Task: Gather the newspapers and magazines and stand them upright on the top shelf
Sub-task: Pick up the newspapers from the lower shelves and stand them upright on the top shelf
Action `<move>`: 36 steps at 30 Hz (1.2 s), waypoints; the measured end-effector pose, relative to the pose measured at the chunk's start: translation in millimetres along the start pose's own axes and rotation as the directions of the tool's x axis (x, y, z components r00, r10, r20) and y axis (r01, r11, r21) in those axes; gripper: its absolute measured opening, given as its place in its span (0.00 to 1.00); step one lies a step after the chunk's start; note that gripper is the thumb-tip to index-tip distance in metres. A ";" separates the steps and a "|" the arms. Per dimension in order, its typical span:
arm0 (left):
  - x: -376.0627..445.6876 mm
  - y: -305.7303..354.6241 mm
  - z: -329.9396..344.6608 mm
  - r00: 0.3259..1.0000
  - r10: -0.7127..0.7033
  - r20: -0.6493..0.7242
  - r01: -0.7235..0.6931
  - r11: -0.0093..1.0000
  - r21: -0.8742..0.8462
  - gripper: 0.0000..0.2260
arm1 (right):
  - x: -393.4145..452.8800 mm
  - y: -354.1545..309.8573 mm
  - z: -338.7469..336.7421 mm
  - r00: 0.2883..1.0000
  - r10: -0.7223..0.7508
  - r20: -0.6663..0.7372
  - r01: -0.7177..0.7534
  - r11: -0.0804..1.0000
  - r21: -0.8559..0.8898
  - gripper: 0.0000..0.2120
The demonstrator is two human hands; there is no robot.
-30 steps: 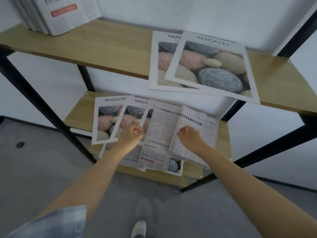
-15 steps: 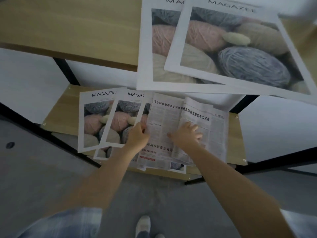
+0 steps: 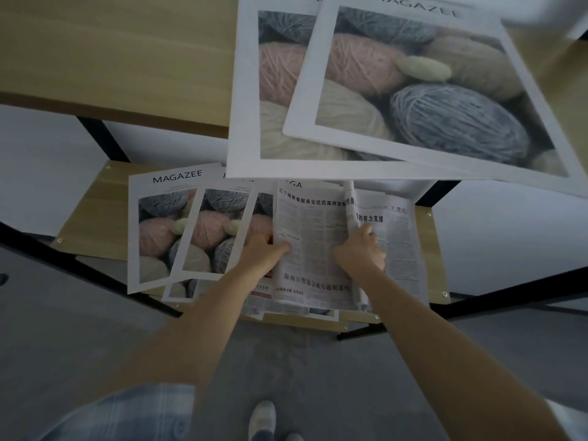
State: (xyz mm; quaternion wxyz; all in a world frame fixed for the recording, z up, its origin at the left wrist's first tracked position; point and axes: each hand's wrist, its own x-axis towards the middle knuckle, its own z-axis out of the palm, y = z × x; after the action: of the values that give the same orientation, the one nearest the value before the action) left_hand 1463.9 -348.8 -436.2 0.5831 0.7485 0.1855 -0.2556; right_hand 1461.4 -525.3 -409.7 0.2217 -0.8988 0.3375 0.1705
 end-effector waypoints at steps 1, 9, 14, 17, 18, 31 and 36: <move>-1.6 -1.3 2.8 0.999 -0.028 0.032 0.028 1.000 -0.012 0.10 | 1.5 3.2 -3.1 1.000 0.014 -0.021 -0.014 1.000 0.005 0.29; -41.9 -5.9 23.7 0.992 0.009 0.126 0.014 0.984 -0.180 0.14 | -11.2 28.0 -15.1 0.990 -0.105 -0.089 0.102 0.994 -0.046 0.12; -85.7 8.4 14.6 0.994 0.101 0.041 -0.096 0.989 -0.110 0.10 | -43.0 36.3 -43.4 0.970 -0.229 -0.077 0.218 0.967 -0.130 0.09; -116.5 15.8 6.9 0.989 0.147 -0.024 -0.149 0.985 -0.088 0.09 | -69.7 38.9 -59.4 0.934 -0.346 -0.093 0.335 0.935 -0.118 0.12; -130.9 18.3 3.4 0.985 0.165 -0.052 -0.169 0.982 -0.079 0.08 | -80.8 40.5 -65.5 0.915 -0.388 -0.109 0.379 0.921 -0.092 0.14; -303.0 7.1 -54.0 0.817 0.293 -0.497 -0.258 0.956 0.140 0.03 | -260.3 25.8 -100.5 0.623 -0.781 -0.047 0.775 0.624 -0.100 0.12; -376.2 5.7 -76.8 0.635 0.423 -0.646 -0.315 0.906 0.283 0.04 | -317.4 19.5 -124.7 0.485 -0.874 -0.035 0.874 0.482 0.064 0.18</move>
State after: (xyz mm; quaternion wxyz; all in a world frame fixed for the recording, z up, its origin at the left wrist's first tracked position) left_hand 1178.9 -268.2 -191.9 0.4546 0.8504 0.2141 0.1560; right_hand 1241.0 -434.0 -165.2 0.3108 -0.9367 -0.1594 0.0230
